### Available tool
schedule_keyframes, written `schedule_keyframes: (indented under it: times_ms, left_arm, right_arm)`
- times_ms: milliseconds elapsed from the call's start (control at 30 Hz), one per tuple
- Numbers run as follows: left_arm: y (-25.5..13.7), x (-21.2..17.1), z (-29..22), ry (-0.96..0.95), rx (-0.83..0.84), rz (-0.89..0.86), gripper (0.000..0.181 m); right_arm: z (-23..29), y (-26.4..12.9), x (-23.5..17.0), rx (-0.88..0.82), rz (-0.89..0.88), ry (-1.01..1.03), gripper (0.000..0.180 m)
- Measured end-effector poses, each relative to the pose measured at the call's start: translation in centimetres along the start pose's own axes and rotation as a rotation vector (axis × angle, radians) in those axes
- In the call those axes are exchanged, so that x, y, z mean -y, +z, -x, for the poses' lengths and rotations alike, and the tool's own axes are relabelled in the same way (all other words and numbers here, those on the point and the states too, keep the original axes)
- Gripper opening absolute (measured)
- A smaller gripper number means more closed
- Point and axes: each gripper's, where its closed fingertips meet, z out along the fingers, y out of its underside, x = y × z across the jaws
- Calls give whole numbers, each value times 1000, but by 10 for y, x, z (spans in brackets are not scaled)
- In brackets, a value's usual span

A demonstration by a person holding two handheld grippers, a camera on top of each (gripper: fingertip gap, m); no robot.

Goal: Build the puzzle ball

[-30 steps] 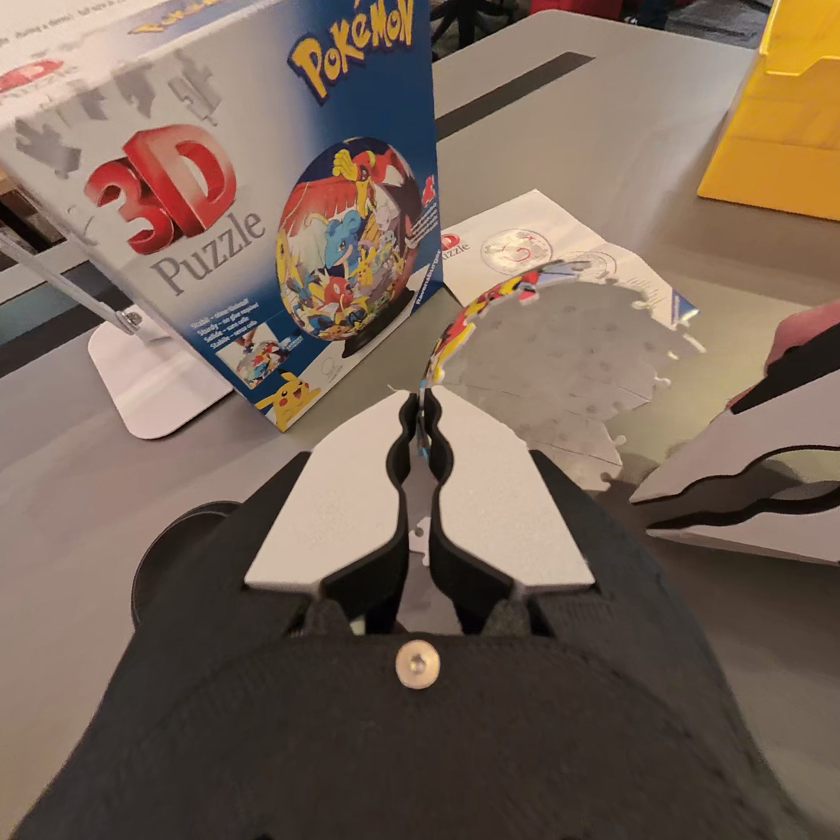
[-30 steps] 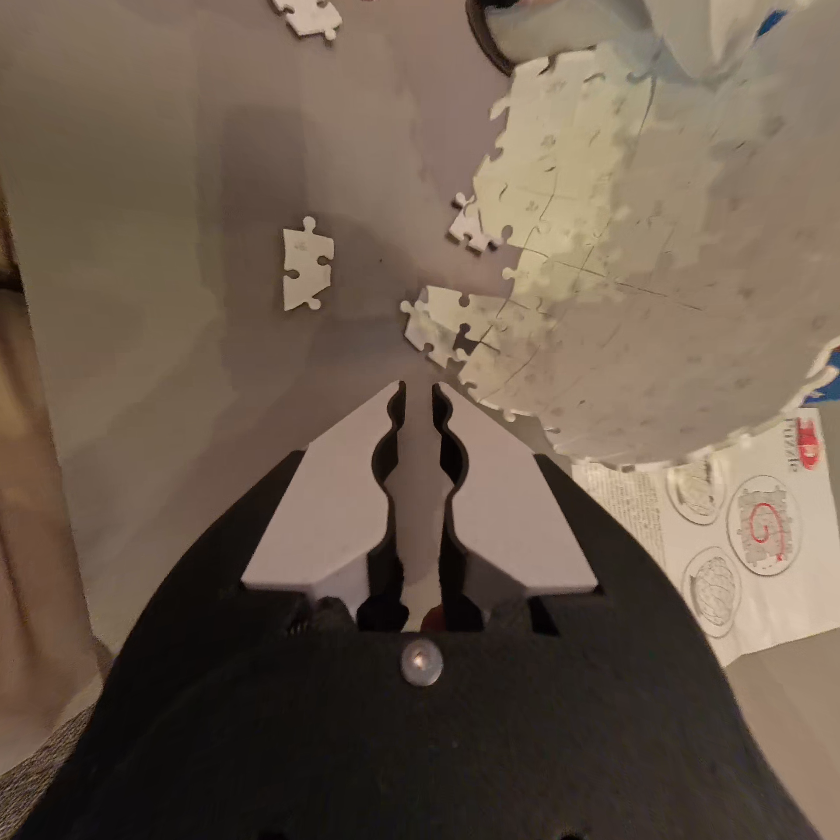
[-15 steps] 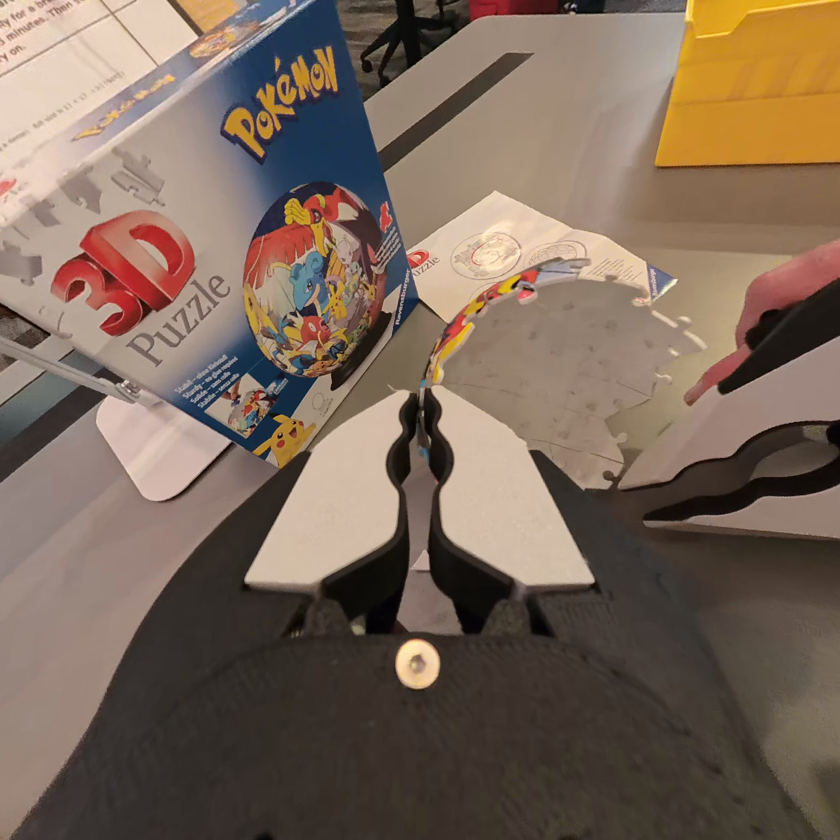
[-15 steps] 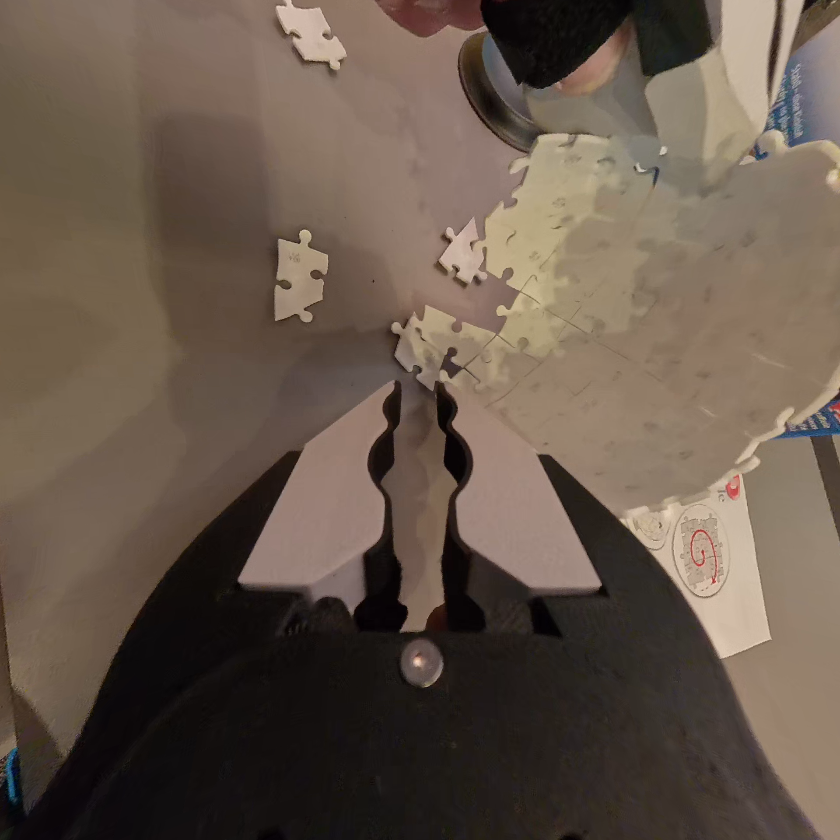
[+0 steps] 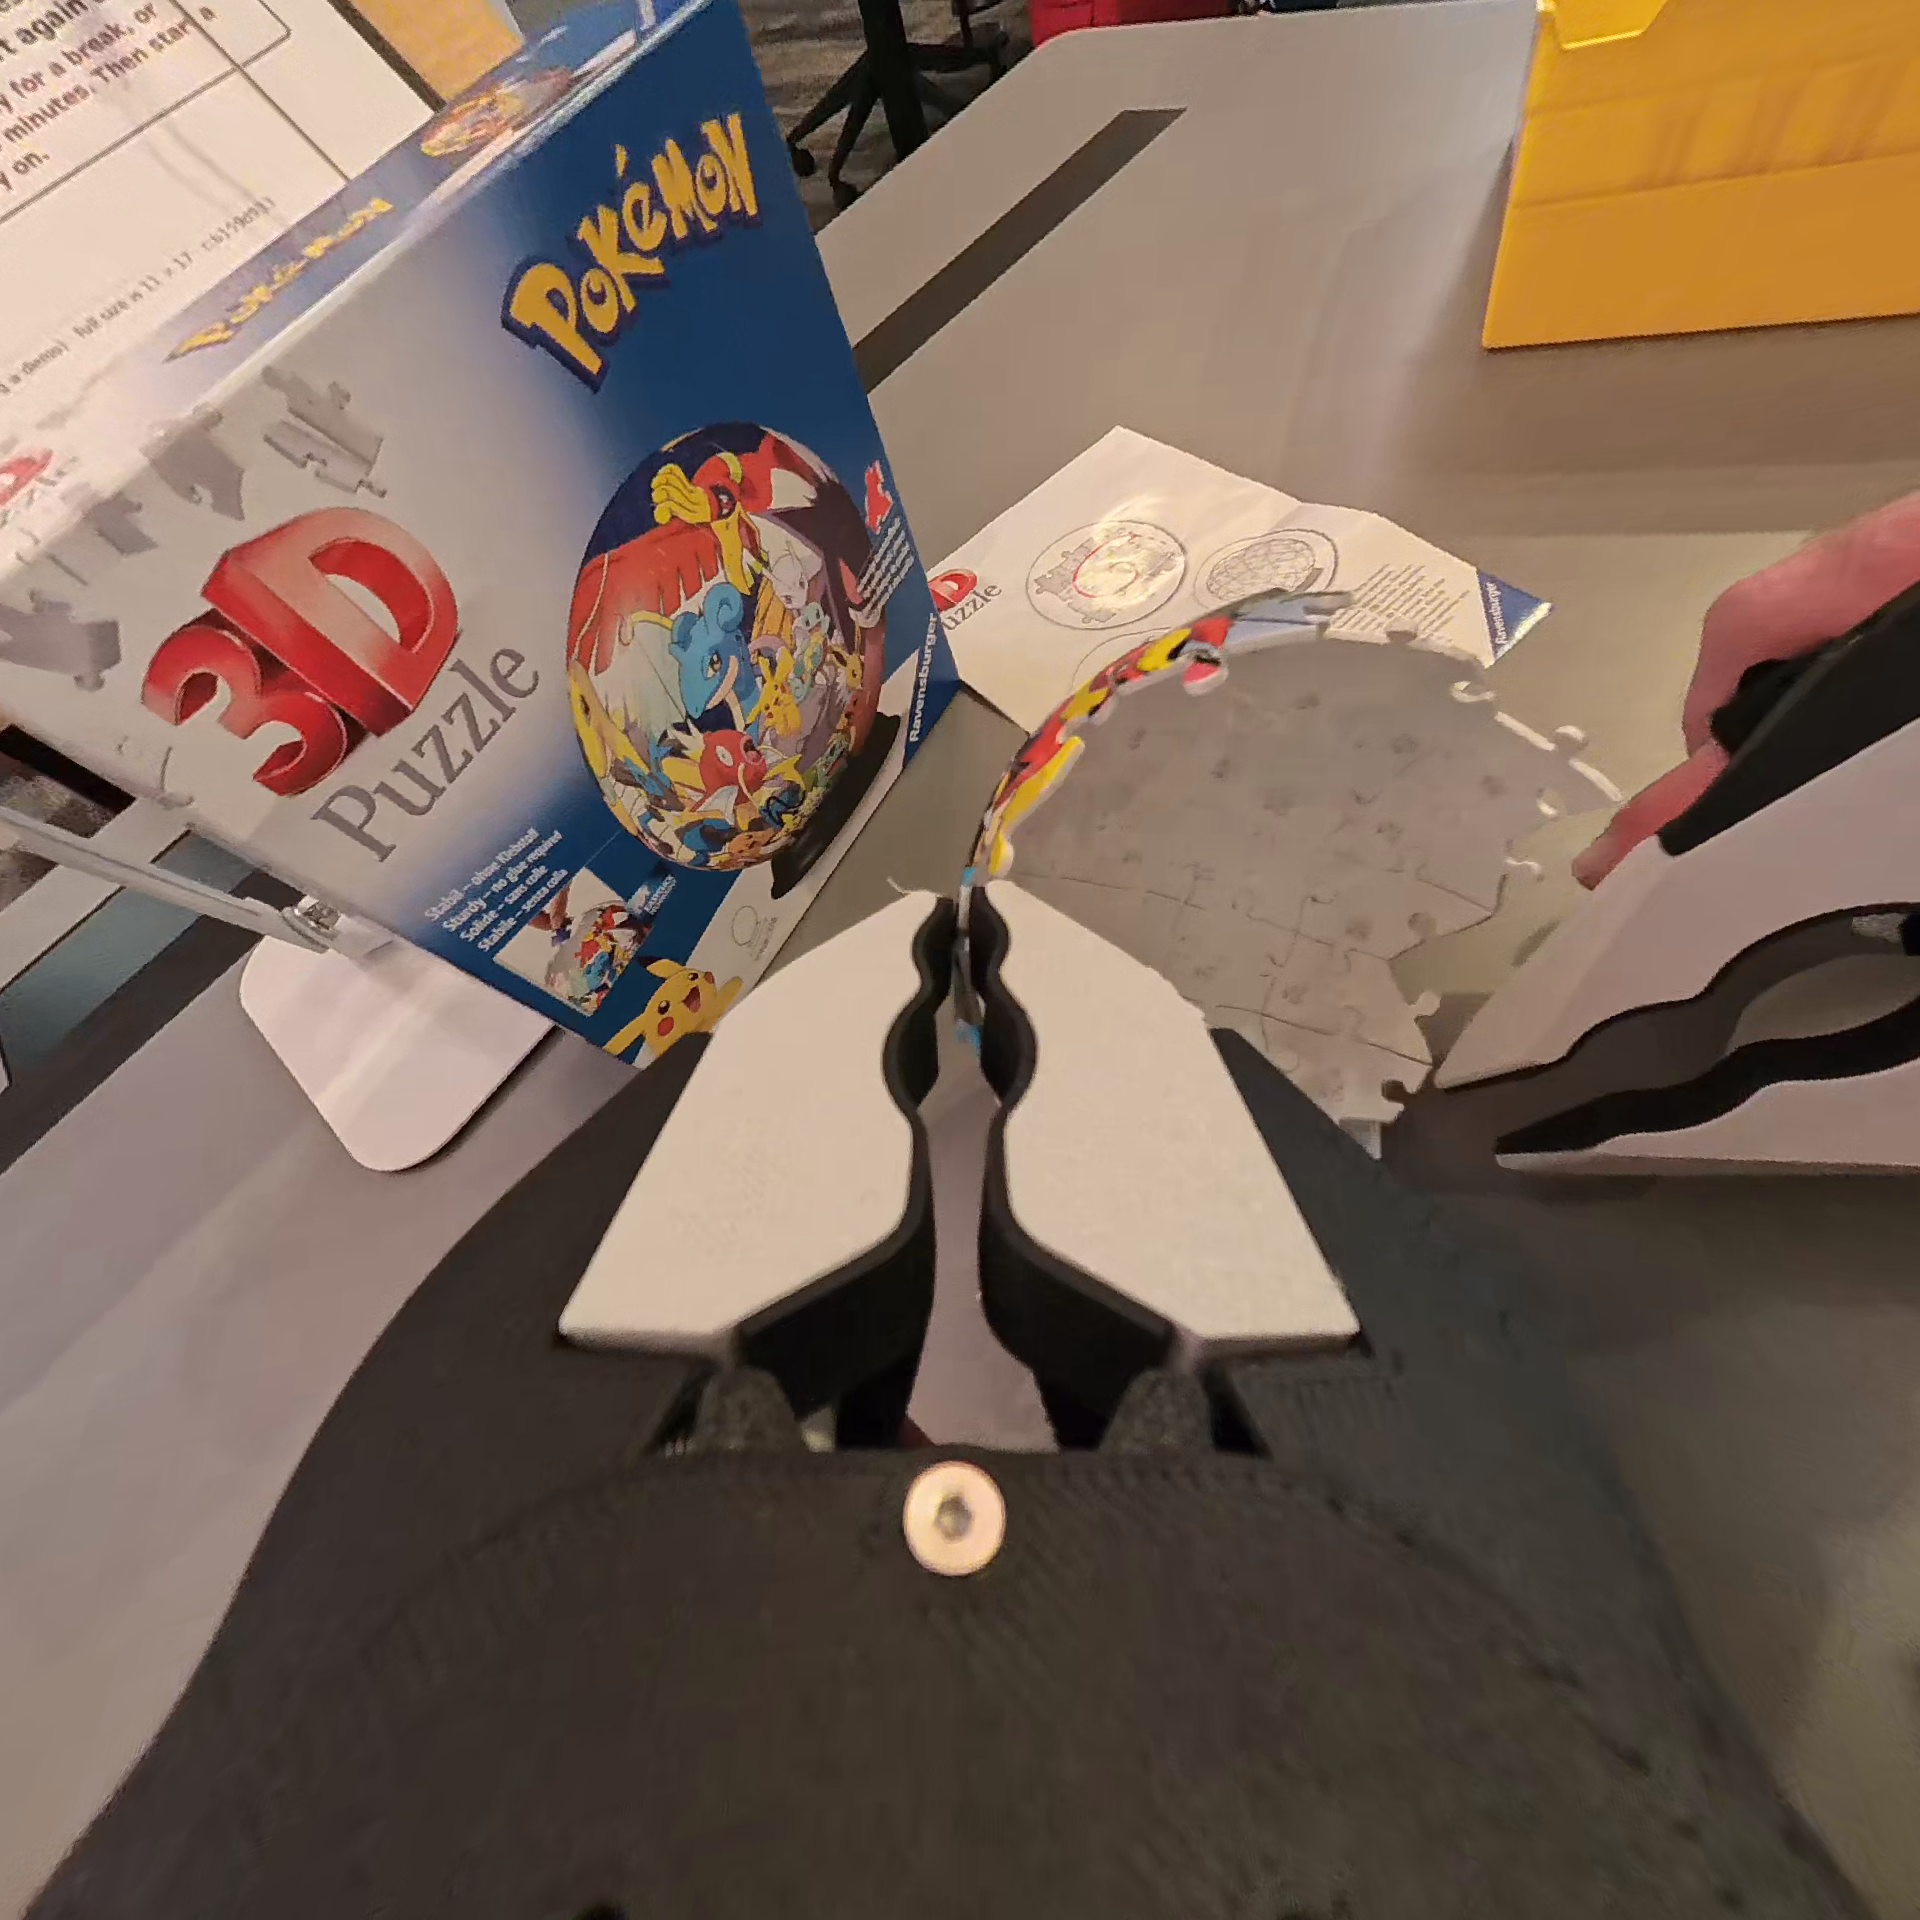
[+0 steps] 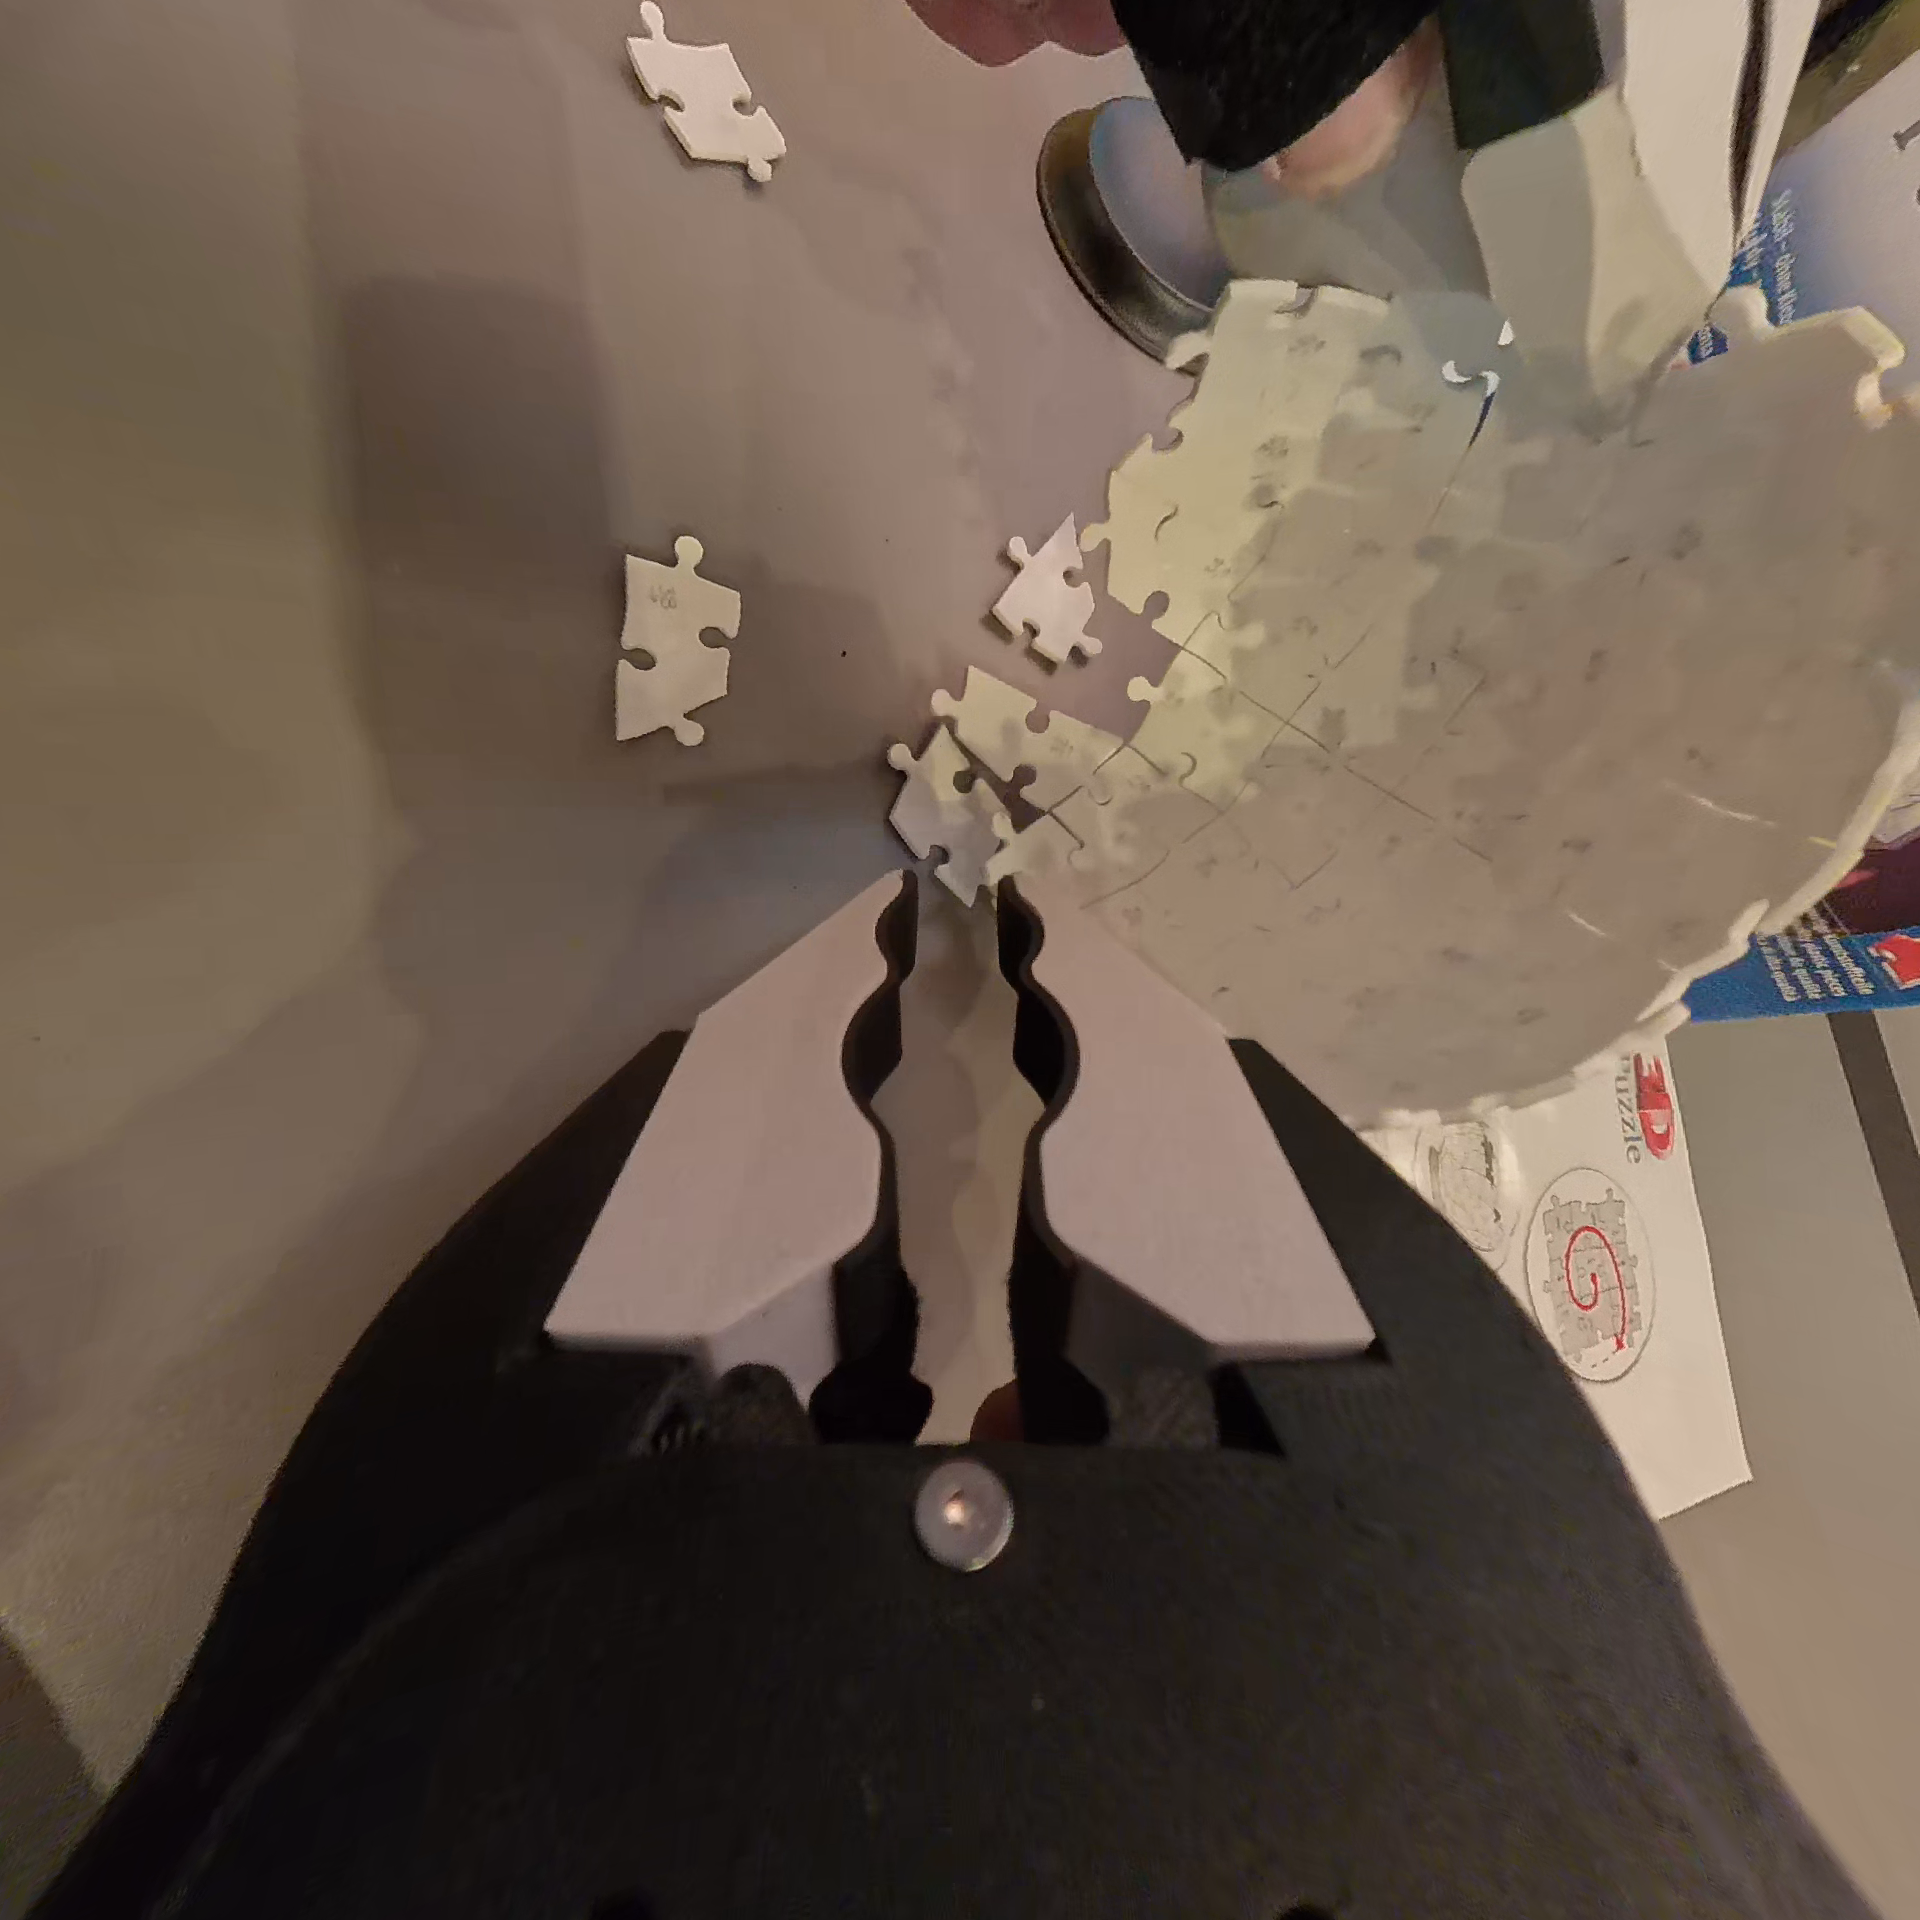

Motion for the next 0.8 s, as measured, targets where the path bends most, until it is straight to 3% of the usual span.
schedule_keyframes:
  times_ms: [800]
  left_arm:
    - [1, 10, 1, 15, -5, -11, 3]
  right_arm:
    - [-10, -6, -3, -23, -3, -3, 13]
